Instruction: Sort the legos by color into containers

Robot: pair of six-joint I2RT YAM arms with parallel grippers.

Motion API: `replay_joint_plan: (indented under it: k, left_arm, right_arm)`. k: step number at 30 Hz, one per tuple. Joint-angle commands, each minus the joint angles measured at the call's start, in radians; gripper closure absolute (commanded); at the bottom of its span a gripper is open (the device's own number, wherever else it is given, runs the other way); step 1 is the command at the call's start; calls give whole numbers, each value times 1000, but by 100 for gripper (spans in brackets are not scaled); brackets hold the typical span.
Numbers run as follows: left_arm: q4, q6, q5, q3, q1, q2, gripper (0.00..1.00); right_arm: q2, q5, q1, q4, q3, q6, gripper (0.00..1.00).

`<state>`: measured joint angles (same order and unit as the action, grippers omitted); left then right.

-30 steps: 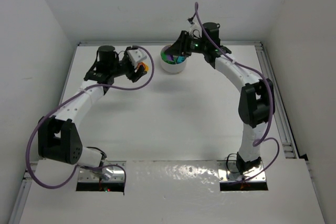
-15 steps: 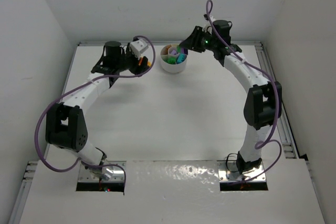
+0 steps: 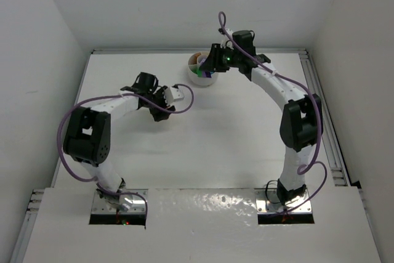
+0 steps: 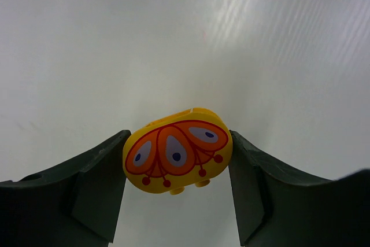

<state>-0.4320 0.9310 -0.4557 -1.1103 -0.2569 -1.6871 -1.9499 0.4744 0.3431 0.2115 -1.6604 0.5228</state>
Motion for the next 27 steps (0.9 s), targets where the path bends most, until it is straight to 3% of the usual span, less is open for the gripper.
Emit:
replay_joint_plan:
  k: [1, 3, 7, 11, 15, 22, 26, 27]
  left_arm:
    - [24, 100, 92, 53, -10, -2, 100]
    - [76, 124, 101, 101, -10, -3, 99]
    - [99, 169, 78, 151, -10, -16, 82]
    - [128, 181, 51, 193, -10, -14, 75]
    - [119, 193, 20, 191, -10, -14, 53]
    - [26, 261, -21, 119, -7, -5, 29]
    - [-43, 304, -73, 49, -5, 30, 0]
    - [-53, 316, -84, 41, -7, 38, 0]
  right_arm:
    - [63, -8, -3, -4, -1, -27, 100]
    - [57, -7, 0, 3, -4, -24, 100]
    - [60, -2, 4, 6, 1, -24, 100]
    - [66, -3, 4, 17, 2, -33, 100]
    - [72, -2, 4, 23, 2, -41, 100]
    - [77, 1, 4, 35, -9, -59, 100]
    - [80, 24, 5, 57, -10, -83, 100]
    - [80, 29, 4, 61, -10, -84, 100]
